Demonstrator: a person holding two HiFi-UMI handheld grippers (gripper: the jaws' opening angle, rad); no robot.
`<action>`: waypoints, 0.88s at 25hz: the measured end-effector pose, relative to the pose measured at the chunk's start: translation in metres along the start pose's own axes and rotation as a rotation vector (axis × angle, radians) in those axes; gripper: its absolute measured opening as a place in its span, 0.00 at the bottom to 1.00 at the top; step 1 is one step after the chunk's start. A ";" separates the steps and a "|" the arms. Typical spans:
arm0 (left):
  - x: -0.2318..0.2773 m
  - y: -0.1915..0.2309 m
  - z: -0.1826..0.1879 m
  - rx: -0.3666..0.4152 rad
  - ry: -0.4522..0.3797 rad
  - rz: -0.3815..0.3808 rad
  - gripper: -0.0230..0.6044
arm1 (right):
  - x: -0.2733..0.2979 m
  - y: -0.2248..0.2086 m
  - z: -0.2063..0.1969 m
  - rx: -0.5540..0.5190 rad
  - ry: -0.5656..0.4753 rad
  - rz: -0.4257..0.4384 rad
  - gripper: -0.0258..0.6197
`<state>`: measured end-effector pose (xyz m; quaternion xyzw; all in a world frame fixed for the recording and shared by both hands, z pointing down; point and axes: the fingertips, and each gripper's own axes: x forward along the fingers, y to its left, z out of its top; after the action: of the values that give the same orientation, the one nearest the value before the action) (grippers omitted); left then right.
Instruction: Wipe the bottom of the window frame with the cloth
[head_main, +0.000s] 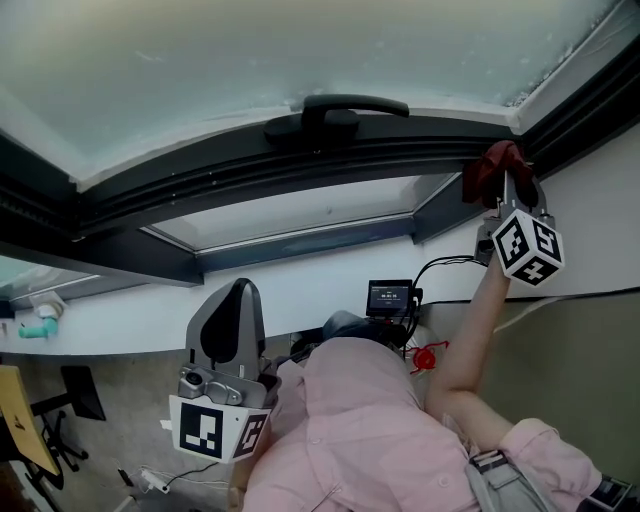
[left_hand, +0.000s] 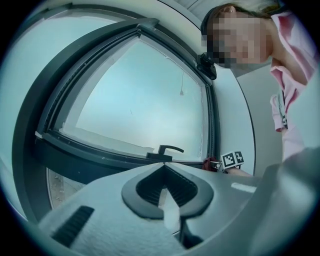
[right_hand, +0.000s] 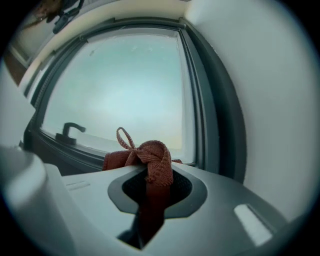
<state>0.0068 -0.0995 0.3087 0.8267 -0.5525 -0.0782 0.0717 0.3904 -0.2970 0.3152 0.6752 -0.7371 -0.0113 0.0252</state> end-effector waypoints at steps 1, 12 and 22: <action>-0.001 -0.002 -0.001 0.001 0.006 -0.009 0.04 | -0.003 0.017 -0.002 0.022 -0.010 0.055 0.13; -0.011 -0.021 -0.011 -0.006 0.050 -0.106 0.04 | -0.041 0.205 -0.022 -0.016 0.004 0.416 0.13; -0.039 0.004 -0.001 -0.006 0.012 -0.036 0.04 | -0.024 0.301 -0.042 -0.149 0.071 0.530 0.13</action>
<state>-0.0108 -0.0650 0.3125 0.8367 -0.5369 -0.0763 0.0760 0.0952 -0.2459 0.3717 0.4550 -0.8839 -0.0351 0.1026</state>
